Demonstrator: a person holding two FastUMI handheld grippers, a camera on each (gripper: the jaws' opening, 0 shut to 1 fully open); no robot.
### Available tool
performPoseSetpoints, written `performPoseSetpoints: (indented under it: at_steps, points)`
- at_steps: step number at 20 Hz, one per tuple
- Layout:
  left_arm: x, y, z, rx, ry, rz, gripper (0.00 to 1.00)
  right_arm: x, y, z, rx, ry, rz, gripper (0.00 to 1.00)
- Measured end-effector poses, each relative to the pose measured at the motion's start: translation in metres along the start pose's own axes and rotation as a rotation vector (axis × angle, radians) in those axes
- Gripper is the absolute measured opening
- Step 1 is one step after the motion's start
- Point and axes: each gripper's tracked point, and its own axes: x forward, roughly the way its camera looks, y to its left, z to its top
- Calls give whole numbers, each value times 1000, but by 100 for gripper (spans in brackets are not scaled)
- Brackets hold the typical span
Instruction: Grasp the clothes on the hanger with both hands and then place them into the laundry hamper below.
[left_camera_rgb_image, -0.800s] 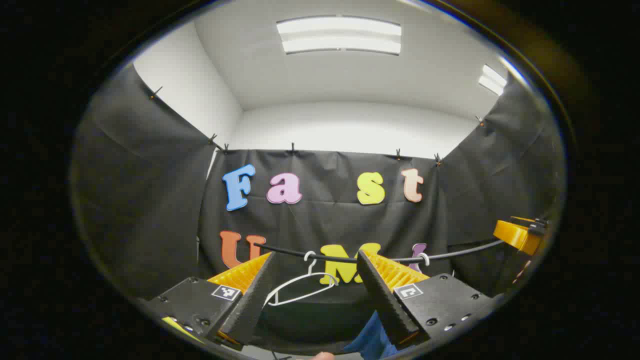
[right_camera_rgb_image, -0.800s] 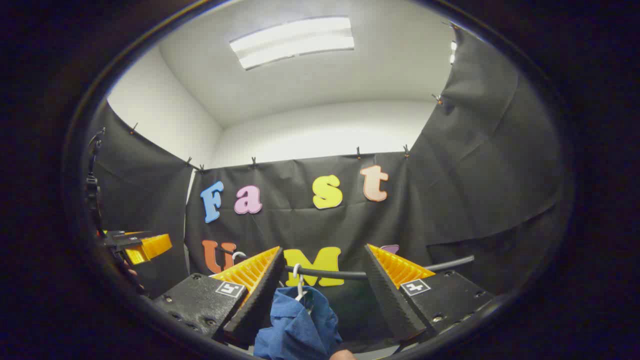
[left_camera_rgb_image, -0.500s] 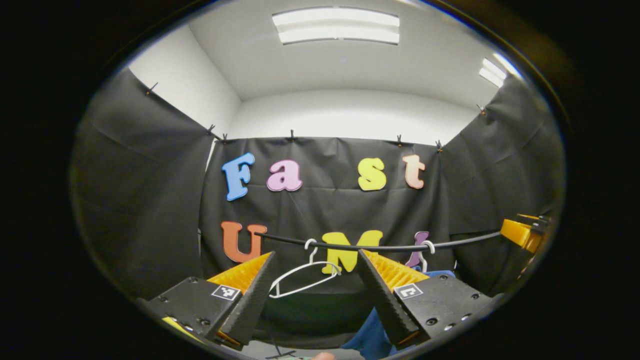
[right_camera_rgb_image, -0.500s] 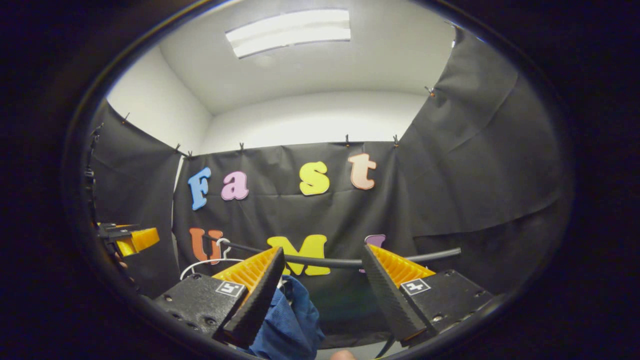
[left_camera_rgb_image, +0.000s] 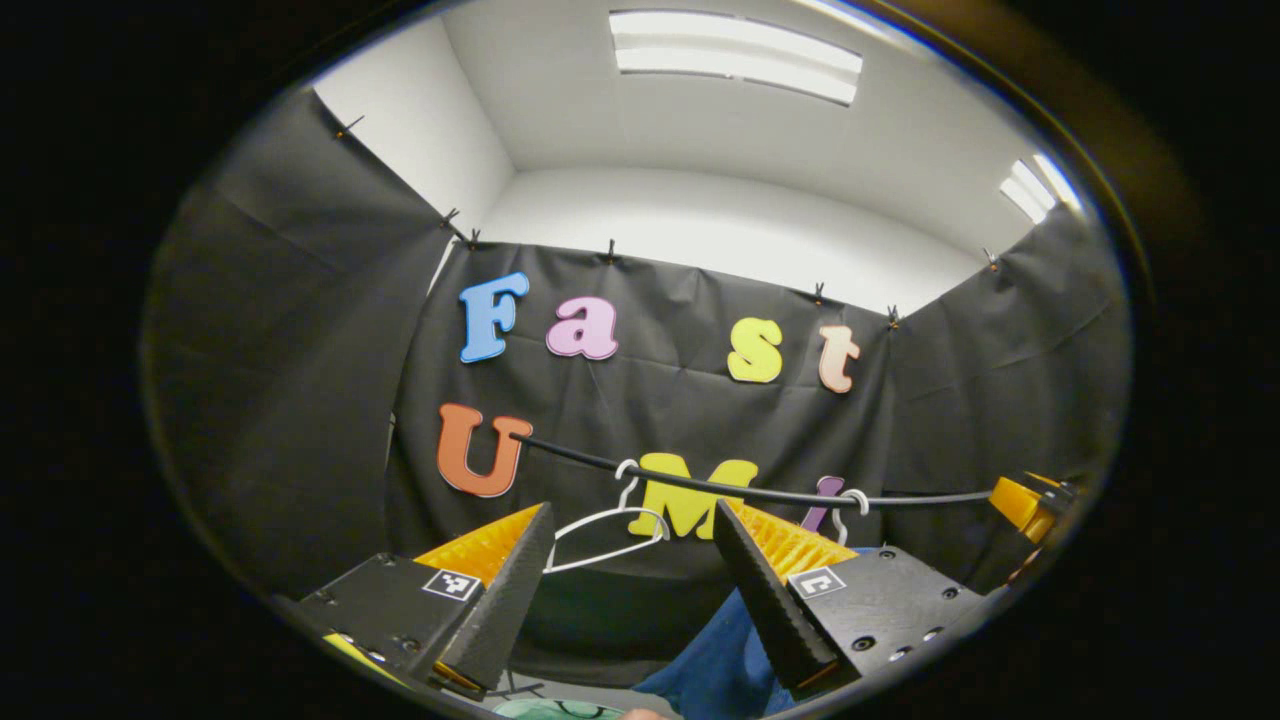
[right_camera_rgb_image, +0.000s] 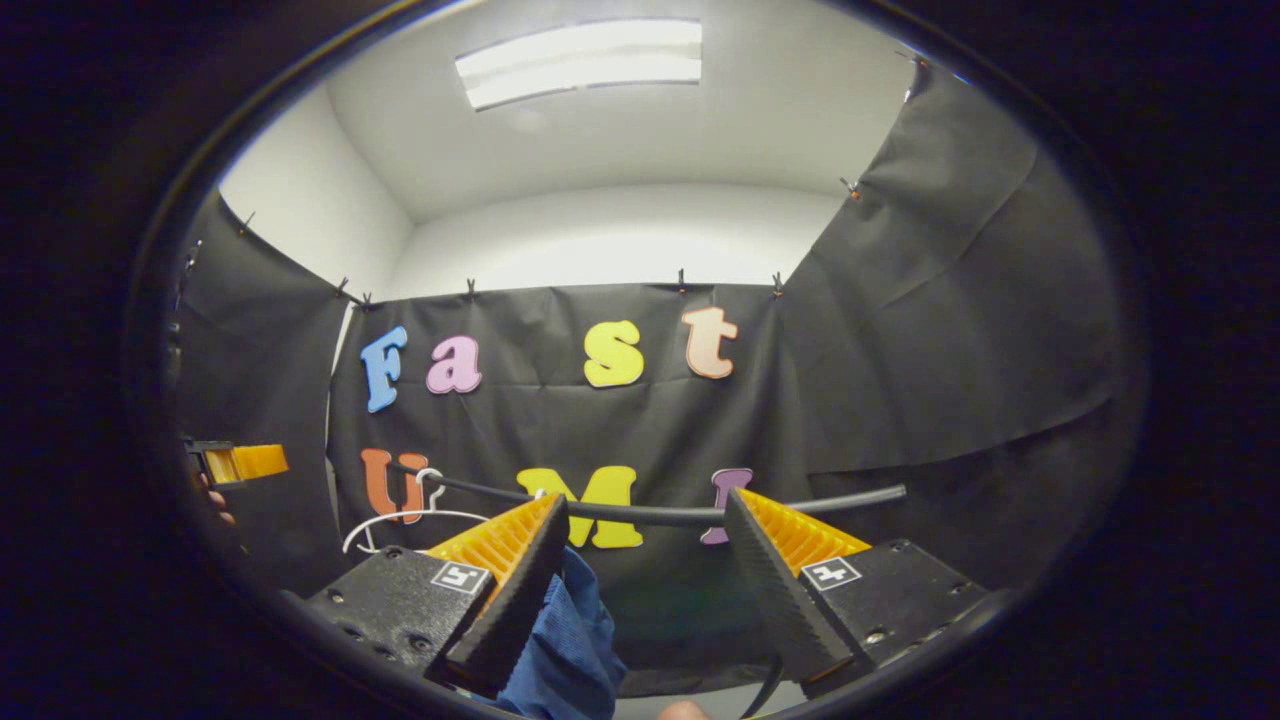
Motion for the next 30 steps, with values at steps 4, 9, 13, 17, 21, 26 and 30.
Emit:
performPoseSetpoints:
  at_steps: [4,9,13,17,21,26,30]
  points:
    - [4,2,-14,20,37,-40,100,-1,-13,-20,2,42,-53,98]
    - [12,5,-30,31,71,-93,100,-9,-19,-51,-38,102,-135,94]
    - [17,8,-44,23,109,-143,100,-13,-12,-90,-37,192,-194,95]
    - [22,20,-55,12,147,-169,100,-15,-1,-124,-34,289,-224,98]
    - [21,27,-62,5,177,-167,100,-18,18,-131,-28,308,-183,98]
    - [10,19,-64,19,174,-108,100,-18,63,-146,-62,330,20,98]
    - [-3,6,-59,56,153,-72,100,-10,60,-144,-30,325,85,98]
